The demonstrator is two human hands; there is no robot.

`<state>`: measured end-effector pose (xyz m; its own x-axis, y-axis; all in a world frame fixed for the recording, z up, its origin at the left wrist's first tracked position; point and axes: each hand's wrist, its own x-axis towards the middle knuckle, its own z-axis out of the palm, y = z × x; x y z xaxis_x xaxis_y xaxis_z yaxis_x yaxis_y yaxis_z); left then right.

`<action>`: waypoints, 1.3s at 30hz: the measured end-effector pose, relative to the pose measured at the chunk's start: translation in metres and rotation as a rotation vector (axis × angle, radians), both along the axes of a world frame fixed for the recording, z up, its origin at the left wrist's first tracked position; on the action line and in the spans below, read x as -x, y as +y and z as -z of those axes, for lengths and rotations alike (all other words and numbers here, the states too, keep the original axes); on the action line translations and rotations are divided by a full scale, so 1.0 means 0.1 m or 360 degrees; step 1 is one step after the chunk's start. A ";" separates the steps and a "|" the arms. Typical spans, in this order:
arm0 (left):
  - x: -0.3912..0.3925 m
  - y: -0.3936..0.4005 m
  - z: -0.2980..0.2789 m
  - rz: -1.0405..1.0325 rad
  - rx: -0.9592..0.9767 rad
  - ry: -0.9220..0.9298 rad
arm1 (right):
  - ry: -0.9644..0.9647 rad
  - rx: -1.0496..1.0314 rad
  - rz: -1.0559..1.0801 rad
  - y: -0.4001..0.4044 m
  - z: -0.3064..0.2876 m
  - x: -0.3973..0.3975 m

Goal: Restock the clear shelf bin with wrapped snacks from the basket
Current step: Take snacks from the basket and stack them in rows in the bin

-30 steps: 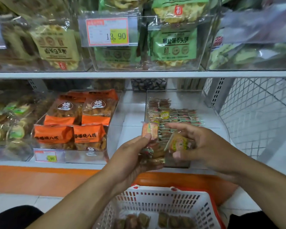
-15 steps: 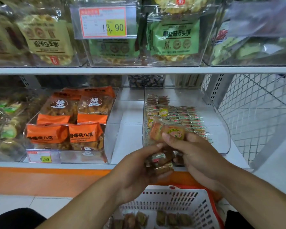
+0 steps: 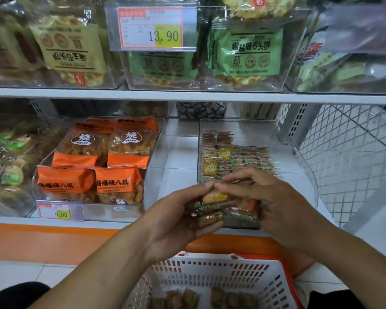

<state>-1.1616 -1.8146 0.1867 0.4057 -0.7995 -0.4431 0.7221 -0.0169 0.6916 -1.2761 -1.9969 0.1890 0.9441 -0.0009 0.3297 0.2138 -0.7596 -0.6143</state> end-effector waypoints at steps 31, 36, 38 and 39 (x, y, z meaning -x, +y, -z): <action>0.18 -0.12 0.21 -0.0607 -0.0047 -0.0781 | 0.0592 -0.2043 0.0277 0.05 -0.07 0.13; 0.16 -0.13 0.21 -0.0608 -0.0182 -0.0983 | 0.0573 -0.1842 0.0133 -0.07 -0.13 0.15; 0.15 -0.12 0.21 -0.0580 -0.0197 -0.1013 | 0.0614 -0.1877 0.0008 -0.12 -0.18 0.16; 0.14 -0.12 0.22 -0.0553 -0.0216 -0.1041 | 0.0640 -0.1790 -0.0034 -0.13 -0.19 0.17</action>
